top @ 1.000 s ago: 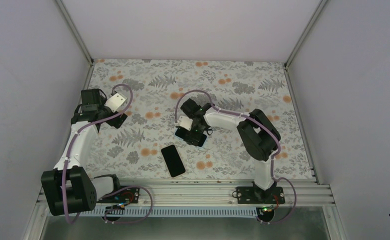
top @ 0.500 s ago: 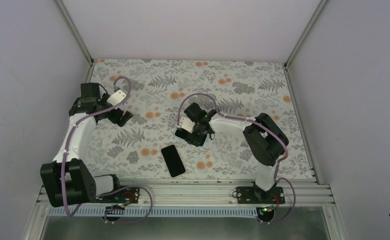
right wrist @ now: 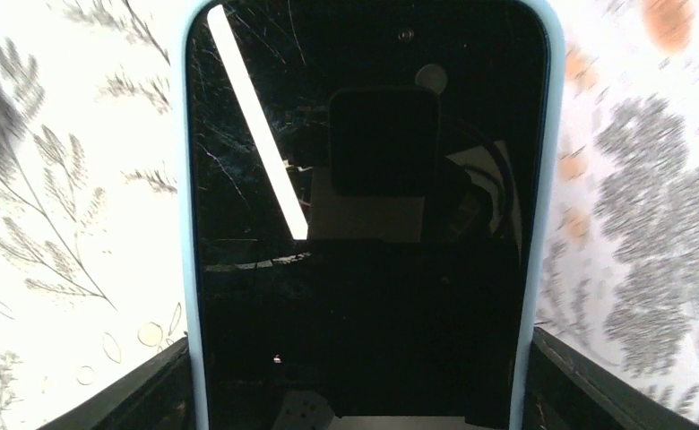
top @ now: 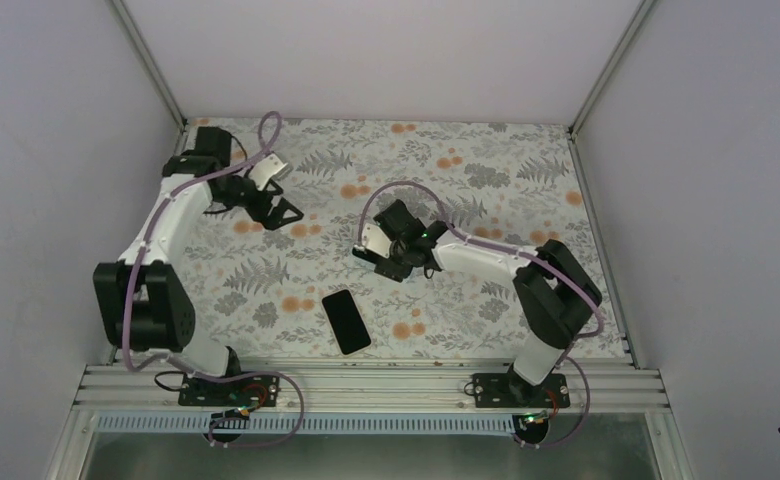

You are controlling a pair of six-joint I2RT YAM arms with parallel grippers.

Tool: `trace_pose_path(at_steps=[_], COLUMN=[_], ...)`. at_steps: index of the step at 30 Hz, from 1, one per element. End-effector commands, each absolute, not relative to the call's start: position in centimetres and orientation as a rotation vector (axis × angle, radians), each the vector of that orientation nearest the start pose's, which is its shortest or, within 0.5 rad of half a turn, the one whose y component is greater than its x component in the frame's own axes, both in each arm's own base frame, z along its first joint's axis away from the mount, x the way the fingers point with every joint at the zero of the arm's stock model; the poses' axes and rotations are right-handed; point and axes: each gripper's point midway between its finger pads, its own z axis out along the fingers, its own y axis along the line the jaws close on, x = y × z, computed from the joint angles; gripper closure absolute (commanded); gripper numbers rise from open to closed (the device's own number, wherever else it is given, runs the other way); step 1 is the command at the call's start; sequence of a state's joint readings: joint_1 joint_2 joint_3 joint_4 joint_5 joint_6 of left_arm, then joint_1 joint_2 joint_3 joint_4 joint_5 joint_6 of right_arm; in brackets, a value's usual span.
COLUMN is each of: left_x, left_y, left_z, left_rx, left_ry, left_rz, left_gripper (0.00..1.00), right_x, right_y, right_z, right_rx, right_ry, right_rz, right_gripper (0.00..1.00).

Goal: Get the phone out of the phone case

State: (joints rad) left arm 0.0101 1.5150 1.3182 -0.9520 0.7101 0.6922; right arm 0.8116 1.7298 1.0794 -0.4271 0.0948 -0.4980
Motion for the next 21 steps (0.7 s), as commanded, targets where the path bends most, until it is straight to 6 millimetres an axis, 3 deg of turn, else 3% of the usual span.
trace_pose_path(at_steps=[1, 7, 15, 21], left_x=[34.1, 34.9, 35.4, 34.7], left_y=[-13.3, -16.0, -18.9, -19.4], left_z=[18.4, 17.3, 18.1, 16.8], left_rx=[0.981, 0.990, 0.955, 0.954], left_ry=[2.319, 2.378, 2.382, 2.422], left_rz=[-0.859, -1.007, -1.222, -1.244], left_gripper=[0.00, 0.00, 0.06, 0.10], right_x=[30.8, 31.1, 32.2, 33.1], right_y=[31.0, 31.9, 34.8, 36.3], right_z=[12.3, 14.0, 16.9, 16.4], right_rx=[-1.479, -1.476, -1.436, -1.432], right_ry=[1.906, 1.843, 1.759, 1.747], right_rz=[-0.016, -0.042, -0.047, -0.071], right_gripper=[0.49, 0.49, 0.48, 0.47])
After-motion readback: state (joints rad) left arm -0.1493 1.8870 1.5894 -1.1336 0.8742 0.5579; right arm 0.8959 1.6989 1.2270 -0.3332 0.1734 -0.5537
